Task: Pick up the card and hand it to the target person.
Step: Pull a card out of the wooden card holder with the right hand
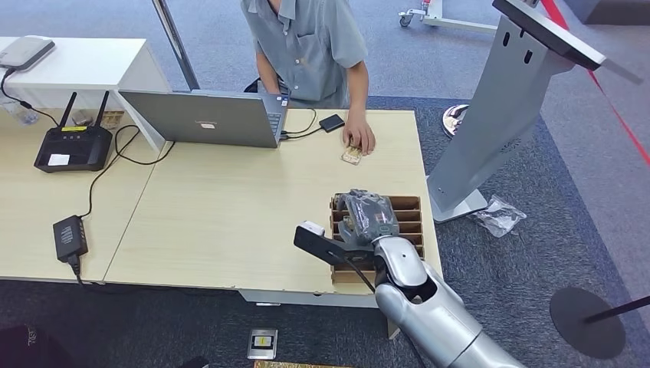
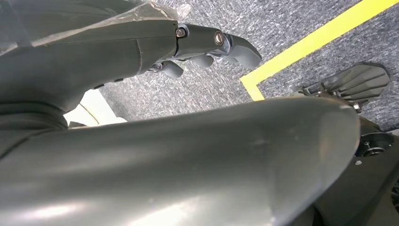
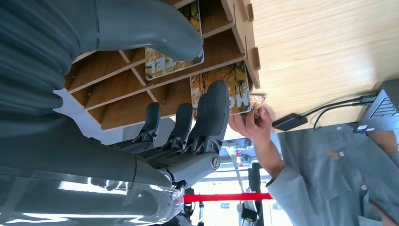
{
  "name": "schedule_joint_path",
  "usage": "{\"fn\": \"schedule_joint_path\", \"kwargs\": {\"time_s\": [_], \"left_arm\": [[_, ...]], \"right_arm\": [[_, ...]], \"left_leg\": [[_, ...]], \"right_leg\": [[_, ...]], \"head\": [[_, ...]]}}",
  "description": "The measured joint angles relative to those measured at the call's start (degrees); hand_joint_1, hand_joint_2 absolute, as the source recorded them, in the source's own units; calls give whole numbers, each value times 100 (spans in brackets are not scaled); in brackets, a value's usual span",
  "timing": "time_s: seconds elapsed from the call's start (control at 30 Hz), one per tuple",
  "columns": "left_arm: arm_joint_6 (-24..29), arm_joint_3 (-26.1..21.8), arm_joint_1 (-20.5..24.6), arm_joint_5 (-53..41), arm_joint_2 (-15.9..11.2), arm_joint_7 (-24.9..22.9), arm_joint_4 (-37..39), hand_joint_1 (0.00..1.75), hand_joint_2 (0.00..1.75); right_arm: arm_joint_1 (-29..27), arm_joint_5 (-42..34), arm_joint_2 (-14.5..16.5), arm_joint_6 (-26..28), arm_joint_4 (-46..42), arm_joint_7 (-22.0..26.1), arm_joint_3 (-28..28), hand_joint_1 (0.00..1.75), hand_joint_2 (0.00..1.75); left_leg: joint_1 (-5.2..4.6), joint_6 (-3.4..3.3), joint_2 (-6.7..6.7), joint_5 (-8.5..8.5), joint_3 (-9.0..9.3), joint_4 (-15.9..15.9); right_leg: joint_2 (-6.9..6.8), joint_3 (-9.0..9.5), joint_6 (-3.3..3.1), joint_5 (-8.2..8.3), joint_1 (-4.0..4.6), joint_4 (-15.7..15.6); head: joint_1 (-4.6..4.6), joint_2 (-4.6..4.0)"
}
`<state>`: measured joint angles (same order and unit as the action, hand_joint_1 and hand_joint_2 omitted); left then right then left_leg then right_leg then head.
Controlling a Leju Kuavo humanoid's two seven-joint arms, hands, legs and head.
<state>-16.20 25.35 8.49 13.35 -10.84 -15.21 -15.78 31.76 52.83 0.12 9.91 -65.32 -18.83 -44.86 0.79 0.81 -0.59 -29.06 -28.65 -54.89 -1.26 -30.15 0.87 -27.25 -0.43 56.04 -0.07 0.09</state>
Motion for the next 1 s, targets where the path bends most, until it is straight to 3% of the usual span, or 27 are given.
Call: {"fn": "schedule_joint_path", "kwargs": {"time_s": [1.0], "left_arm": [[-3, 0, 44, -93, 2, -41, 0, 0, 0]], "right_arm": [[3, -148, -49, 21, -16, -67, 232, 85, 175]], "left_leg": [[0, 0, 0, 0, 1, 0]], "right_leg": [[0, 0, 0, 0, 0, 0]], "head": [[0, 0]]}}
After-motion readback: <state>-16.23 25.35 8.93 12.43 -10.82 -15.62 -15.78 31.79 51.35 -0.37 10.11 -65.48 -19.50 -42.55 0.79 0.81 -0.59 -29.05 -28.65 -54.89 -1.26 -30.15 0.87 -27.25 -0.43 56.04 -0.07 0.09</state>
